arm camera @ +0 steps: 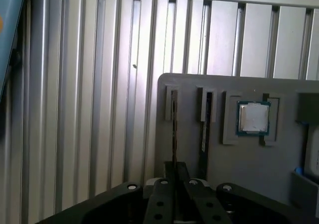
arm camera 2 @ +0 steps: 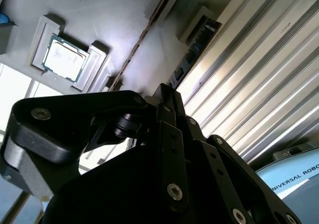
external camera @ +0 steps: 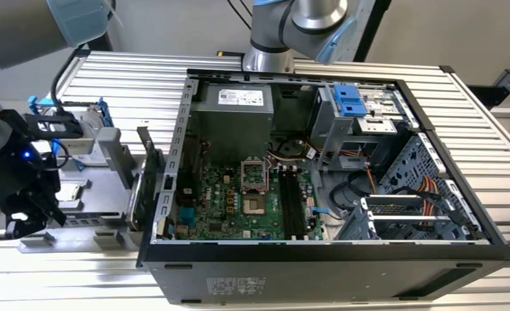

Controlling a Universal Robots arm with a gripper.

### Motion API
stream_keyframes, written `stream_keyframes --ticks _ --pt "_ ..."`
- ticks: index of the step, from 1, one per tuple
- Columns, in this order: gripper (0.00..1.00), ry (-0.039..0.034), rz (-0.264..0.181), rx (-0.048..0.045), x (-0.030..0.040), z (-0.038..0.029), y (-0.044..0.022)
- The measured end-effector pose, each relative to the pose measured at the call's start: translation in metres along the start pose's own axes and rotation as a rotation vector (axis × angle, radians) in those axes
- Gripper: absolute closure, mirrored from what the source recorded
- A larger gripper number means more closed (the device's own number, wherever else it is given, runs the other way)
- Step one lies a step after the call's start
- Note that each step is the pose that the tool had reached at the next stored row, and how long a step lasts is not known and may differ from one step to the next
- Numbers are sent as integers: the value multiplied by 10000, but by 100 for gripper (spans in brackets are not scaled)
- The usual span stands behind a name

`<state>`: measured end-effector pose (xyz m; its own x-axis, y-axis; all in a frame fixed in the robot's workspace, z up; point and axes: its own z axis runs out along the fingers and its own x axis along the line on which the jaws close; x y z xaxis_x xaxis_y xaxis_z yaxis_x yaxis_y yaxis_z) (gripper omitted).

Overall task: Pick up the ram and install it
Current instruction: 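Pick up the ram and move it above insertion slot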

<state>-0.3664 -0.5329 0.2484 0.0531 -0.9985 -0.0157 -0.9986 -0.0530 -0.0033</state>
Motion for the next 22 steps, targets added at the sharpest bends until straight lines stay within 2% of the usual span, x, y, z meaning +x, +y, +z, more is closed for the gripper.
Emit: stream_keyframes --ticks 22 --pt "100 -1 0 0 -4 -261 -1"
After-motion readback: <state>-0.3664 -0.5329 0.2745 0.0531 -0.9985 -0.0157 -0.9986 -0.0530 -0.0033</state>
